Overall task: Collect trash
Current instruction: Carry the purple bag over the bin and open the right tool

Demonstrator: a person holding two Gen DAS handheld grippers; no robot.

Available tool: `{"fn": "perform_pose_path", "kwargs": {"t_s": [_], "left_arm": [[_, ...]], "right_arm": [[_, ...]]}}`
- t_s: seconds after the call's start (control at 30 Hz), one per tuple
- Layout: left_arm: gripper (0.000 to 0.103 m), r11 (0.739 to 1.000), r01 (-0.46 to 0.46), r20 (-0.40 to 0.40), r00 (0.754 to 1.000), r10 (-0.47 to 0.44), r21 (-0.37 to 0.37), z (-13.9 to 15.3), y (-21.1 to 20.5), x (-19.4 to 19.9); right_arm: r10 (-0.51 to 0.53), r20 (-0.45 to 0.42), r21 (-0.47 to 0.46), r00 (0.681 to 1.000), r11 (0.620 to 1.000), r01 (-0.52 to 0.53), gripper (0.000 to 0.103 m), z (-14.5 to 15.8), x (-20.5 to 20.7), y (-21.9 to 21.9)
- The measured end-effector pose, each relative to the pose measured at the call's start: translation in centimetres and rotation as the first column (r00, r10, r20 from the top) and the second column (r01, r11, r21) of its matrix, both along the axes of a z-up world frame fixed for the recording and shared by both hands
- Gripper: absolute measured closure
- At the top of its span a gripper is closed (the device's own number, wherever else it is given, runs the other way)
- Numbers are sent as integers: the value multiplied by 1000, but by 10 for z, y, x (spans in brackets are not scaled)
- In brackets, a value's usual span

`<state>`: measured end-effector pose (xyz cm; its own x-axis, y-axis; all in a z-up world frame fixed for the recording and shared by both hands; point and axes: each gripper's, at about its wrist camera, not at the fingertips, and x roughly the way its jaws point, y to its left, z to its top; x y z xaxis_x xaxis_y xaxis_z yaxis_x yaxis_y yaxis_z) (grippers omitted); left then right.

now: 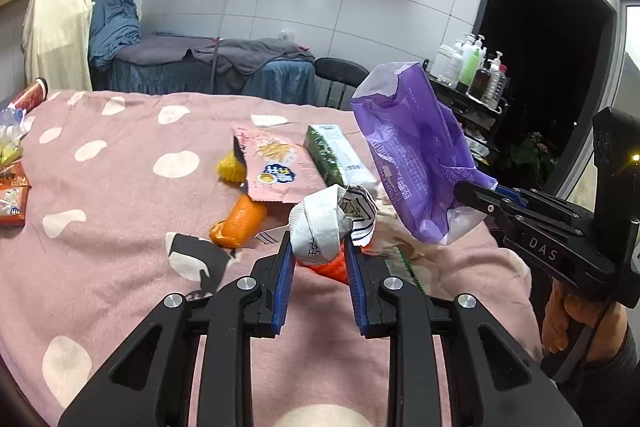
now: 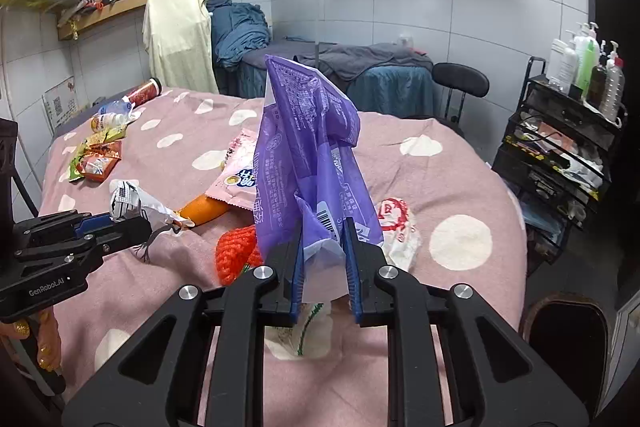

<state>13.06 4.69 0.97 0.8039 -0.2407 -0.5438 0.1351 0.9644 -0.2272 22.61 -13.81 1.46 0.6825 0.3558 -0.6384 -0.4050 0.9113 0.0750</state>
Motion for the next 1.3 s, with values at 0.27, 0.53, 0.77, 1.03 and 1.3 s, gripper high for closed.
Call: {"fn": "perform_pose_path", "kwargs": {"t_s": [0.27,0.53,0.77,1.03,1.3], "left_arm": [[78,997,80,34,996,-80,-12,10,-30,-16],[78,986,167,41,985,-167,-5,11,-67,-27],[78,971,239,46,970,-238,-3,11,-99,-33],[78,946,323,25,946,-323,-4,7,-133,-32],[78,922,387,0,922,-387,7,0,-164,-28]], "right_arm": [[-86,20,13,996,996,86,84,7,-29,-38],[-215,32,12,976,977,215,84,7,-56,-87],[-336,17,14,942,942,336,84,0,-76,-135],[-464,-11,15,886,886,464,84,-12,-92,-190],[-579,-93,-9,810,814,581,84,-39,-92,-238]]}}
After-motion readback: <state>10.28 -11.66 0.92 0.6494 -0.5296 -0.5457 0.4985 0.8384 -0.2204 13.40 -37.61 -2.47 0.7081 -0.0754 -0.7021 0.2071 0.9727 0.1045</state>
